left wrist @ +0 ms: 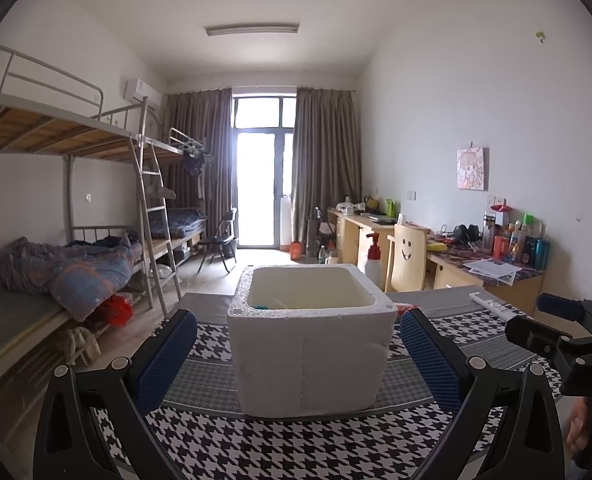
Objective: Organize soft objects
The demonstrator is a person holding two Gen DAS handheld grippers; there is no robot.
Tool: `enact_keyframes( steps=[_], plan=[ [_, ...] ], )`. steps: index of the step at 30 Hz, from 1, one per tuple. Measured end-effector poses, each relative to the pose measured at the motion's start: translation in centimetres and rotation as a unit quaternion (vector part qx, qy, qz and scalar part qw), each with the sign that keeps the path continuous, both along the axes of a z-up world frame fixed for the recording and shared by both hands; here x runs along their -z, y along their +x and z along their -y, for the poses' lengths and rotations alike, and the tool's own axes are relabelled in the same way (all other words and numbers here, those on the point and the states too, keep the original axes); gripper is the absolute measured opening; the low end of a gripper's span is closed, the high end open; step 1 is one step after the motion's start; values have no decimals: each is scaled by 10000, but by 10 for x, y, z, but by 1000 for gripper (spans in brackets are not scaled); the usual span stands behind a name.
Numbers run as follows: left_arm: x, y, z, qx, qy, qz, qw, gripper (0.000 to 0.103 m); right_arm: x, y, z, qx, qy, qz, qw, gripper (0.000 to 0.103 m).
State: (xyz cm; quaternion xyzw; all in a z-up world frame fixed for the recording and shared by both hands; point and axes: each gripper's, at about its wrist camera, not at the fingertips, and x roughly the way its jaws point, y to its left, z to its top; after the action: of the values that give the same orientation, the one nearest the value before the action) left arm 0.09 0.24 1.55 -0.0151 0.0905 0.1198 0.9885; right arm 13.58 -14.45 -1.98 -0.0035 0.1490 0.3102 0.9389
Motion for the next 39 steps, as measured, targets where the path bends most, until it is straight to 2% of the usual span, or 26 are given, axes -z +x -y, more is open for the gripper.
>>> enact_keyframes(
  steps=[16,39],
  plan=[
    [4,-3,9,-2,-18,-63,10000,102,7,-5,7,-10,84,-87,9999,102],
    [6,-19,16,17,17,-44,10000,102,13,-18,6,-8,-85,-49,10000,102]
  ],
)
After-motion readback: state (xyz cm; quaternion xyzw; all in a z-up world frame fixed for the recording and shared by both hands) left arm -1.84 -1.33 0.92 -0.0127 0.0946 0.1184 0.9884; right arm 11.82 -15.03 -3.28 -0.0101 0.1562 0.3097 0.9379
